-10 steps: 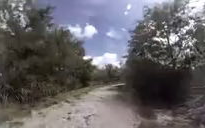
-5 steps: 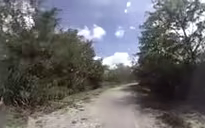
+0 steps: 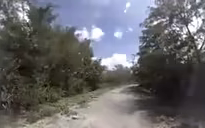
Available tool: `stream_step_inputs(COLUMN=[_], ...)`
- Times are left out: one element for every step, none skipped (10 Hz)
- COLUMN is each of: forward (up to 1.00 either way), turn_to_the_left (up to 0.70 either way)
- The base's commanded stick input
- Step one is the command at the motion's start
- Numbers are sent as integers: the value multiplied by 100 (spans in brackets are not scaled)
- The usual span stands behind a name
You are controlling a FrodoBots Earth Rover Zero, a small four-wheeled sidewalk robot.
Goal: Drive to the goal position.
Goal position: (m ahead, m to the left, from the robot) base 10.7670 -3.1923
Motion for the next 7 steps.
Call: stream_step_inputs(forward=[70,70,70,70,70,70,70], turn_to_the_left=[0,0,0,0,0,0,-1])
